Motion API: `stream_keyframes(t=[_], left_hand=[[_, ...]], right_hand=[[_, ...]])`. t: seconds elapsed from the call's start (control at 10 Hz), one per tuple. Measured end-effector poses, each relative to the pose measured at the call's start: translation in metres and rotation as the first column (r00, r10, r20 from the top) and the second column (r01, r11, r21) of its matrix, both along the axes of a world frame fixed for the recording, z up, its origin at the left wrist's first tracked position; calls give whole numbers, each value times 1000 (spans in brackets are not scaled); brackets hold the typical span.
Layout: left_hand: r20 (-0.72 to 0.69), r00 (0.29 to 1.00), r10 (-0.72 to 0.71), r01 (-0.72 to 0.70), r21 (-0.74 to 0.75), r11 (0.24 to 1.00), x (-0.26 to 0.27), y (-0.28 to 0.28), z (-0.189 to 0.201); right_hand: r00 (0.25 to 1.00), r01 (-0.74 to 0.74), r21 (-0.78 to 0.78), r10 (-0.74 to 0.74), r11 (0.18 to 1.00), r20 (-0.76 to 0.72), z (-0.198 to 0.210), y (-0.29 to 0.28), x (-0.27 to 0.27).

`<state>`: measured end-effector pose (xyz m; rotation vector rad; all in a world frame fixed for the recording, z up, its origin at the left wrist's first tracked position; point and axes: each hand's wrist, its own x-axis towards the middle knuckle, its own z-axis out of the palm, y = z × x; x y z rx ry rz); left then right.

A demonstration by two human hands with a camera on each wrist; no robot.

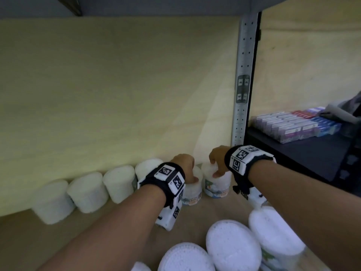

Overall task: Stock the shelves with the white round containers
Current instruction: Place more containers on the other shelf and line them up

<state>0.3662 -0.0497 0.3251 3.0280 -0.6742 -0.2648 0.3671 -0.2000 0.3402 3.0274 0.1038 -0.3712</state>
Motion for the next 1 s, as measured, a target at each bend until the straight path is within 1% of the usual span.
stream_keyframes(t=[0.1, 0.2, 0.3, 0.4, 0.5, 0.6, 0.7, 0.8, 0.9, 1.0], left_hand=[[-16, 999, -35, 35, 37, 999, -23, -8, 4], [-38, 997, -61, 62, 38, 997, -45, -13, 2], [-63, 995, -77, 78, 19, 997, -62, -15, 2], [-68, 993, -100, 102, 36, 994, -83, -18, 6], [-97, 988, -121, 128, 78, 989, -95, -21, 8], [-97, 988, -119, 125, 56, 991, -99, -22, 11], [-35, 994, -102, 104, 63, 993, -103, -18, 9], [-35, 997, -70, 71, 28, 997, -100, -11, 13], [-113, 993, 18, -20, -18, 1000, -90, 3, 29], [-107, 990, 89, -95, -46, 994, -78, 41, 41]], right_hand=[[998, 49, 38, -49, 998, -26, 5, -5, -28], [994, 98, 57, -94, 994, -63, 7, -6, -49], [994, 99, -17, -100, 995, -40, -61, -44, 1], [995, 69, -34, -71, 997, -75, -141, -79, 70], [980, 53, -104, -72, 993, -185, -151, -92, 59], [969, 161, 5, -157, 987, -189, -117, -84, 19], [977, 103, 60, -90, 993, -191, -10, -39, -85], [987, 91, 111, -75, 990, -144, 16, -25, -111], [998, 60, 154, -56, 986, -29, 30, -14, -111], [1000, -1, 190, -2, 982, 19, 35, 2, -104]])
